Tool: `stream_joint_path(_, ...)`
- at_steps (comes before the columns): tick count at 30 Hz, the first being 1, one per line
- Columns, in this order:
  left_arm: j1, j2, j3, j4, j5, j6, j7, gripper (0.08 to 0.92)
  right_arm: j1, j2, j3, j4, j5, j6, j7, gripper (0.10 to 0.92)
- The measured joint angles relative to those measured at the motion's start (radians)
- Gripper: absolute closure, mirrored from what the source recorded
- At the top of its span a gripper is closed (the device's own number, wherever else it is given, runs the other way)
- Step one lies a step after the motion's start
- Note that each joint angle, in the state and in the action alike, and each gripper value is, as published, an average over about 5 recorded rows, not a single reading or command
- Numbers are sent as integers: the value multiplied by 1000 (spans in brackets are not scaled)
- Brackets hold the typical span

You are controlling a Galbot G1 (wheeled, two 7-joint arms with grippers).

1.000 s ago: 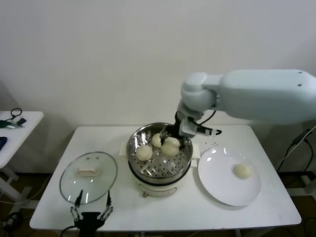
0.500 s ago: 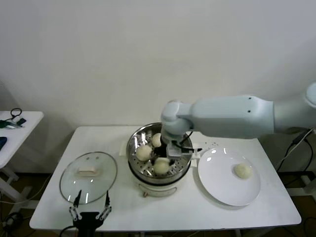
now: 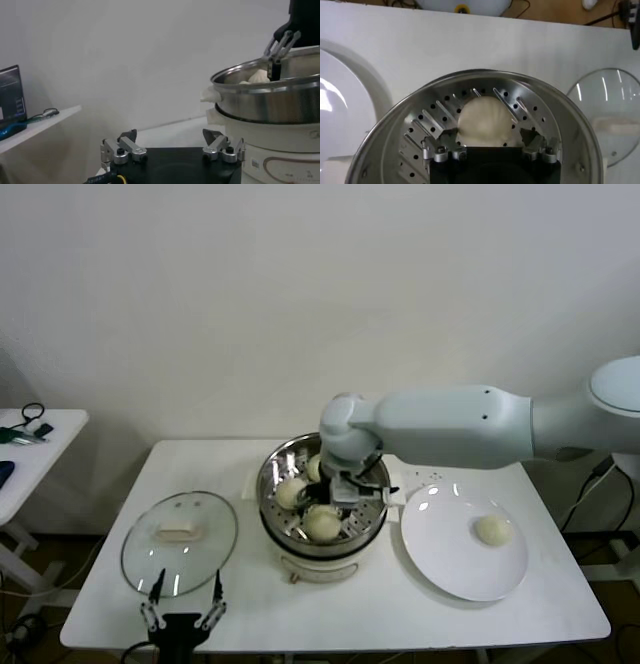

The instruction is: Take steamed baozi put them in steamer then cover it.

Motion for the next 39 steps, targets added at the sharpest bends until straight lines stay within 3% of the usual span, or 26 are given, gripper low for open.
stream_joint_path(11, -1, 1, -2, -6, 1, -1, 0, 177, 187, -171, -116, -95, 346, -124, -124, 203)
stream_joint_path(17, -8, 2, -1, -3, -1, 1, 2, 177, 222, -331, -187, -157, 442, -231, -148, 203)
stream_joint_path(27, -15, 2, -4, 7, -3, 12, 7, 177, 6, -580, -83, -191, 380, -405, -112, 203)
stream_joint_path(39, -10, -6, -5, 15, 1, 14, 6, 177, -355, -645, 207, -307, 239, -478, -74, 203)
